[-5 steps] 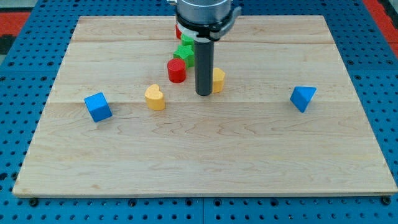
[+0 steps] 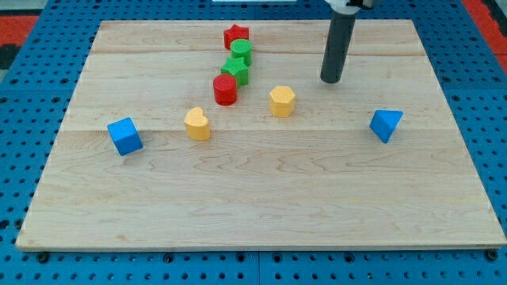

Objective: Move the yellow hexagon to the bottom right of the yellow heart

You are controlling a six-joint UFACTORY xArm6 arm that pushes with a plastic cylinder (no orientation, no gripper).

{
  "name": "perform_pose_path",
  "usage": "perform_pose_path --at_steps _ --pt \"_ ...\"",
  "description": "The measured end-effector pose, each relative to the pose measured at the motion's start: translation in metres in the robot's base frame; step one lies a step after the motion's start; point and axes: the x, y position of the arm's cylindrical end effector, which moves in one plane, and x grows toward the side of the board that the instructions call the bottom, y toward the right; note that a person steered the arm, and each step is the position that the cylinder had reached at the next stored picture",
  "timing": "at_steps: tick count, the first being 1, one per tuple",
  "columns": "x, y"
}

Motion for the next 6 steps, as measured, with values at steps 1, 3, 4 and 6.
perform_pose_path --at_steps 1,3,4,6 --pt "-0.001 -0.013" --pt "0.004 -0.048" --pt "0.005 -0.048" --pt "0.046 -0.055"
